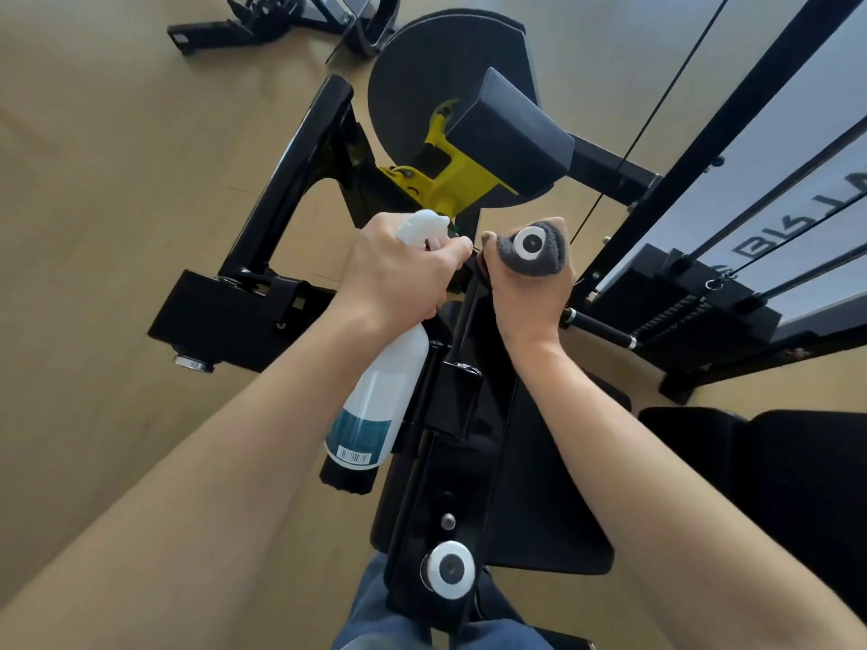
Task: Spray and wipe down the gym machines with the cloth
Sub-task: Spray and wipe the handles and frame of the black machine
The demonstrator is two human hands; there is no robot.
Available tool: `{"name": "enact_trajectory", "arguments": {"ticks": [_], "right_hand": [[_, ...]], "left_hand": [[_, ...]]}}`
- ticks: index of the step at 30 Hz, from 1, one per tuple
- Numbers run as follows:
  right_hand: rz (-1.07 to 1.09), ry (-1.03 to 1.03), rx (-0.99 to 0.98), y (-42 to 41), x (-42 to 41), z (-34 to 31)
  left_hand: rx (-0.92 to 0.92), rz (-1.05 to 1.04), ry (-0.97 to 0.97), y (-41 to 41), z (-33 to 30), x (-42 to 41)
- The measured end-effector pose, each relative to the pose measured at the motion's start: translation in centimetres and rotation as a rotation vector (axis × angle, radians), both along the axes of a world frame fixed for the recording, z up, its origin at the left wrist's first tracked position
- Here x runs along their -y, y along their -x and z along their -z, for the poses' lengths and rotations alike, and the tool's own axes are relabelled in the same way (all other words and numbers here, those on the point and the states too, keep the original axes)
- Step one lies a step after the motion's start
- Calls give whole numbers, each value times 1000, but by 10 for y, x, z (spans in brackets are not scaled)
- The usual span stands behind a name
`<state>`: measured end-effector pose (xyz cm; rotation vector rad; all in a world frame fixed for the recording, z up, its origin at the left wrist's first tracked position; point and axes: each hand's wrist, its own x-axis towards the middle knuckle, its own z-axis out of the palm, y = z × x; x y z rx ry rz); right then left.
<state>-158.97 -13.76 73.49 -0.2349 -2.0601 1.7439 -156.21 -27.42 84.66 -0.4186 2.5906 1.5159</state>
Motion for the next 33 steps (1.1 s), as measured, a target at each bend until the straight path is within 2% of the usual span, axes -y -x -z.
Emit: {"name": "enact_trajectory", "arguments": {"ticks": [4,8,14,20,23,25,27,29,31,33], "right_hand": [[-3,0,123,3,-2,29],[-57,-17,227,4,-9,32],[-8,-107,32,-6,-8,-17],[-71,-284,-36,-9,-7,-44],[-213,-557,139,4,-18,-62],[-361,-610,305,17,-27,-77],[-470,-517,483,32,-31,-86],[-530,-340,630,42,-32,-90],[-564,-91,697,43,-34,-93],[-467,222,679,36,-35,-91]], "left_hand": [[1,13,-5,0,0,-1],[5,16,-6,1,-2,1],[0,18,-4,1,-2,0],[16,10,-24,3,0,1],[34,6,-36,3,0,1],[47,12,-47,4,0,1],[48,22,-36,4,1,1],[42,19,-26,4,2,1],[32,17,-19,4,3,1],[24,21,-6,3,2,1]]}}
